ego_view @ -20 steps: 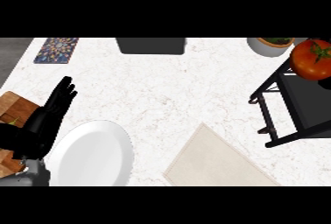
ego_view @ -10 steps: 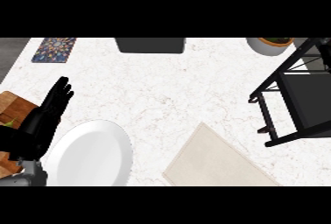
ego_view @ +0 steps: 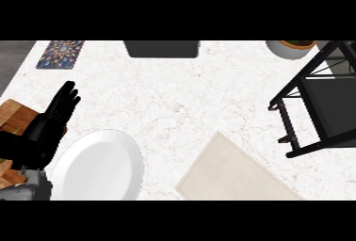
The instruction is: Pick the tomato from the placemat and place it in the tiered shelf
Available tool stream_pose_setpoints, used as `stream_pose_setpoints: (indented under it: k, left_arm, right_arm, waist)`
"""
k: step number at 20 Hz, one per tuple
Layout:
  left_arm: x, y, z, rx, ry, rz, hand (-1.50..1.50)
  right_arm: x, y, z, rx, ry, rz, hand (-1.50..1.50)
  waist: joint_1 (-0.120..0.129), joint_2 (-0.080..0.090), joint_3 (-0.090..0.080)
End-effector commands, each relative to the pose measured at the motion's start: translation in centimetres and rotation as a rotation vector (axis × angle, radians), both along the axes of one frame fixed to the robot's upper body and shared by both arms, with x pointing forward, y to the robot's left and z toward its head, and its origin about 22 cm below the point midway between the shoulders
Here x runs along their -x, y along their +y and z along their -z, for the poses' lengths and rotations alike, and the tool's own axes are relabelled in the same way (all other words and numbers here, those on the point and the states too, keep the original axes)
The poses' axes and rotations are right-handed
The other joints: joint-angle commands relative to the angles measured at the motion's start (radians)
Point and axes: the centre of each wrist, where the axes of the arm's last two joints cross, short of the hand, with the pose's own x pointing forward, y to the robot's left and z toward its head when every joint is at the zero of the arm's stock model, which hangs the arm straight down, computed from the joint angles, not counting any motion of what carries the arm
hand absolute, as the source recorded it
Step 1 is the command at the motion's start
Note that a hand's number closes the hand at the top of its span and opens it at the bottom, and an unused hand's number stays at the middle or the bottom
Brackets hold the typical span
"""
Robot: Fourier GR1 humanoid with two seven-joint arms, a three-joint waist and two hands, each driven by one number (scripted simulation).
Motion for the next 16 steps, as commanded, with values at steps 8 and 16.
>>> stream_pose_setpoints:
  k: [8, 16]
  left_arm:
    - [0.8, 0.0, 0.8, 0.005, 0.02, -0.003, 0.0]
    - [1.3, 1.9, -0.1, -0.021, 0.017, -0.029, 0.0]
  right_arm:
    - [3.3, 0.6, -8.8, -0.398, -0.365, -0.031, -1.5]
    - [9.0, -6.7, -13.1, -0.846, -0.565, 0.054, -1.5]
  waist:
    - [-0.003, -0.004, 0.005]
    - [-0.032, -0.015, 0.007]
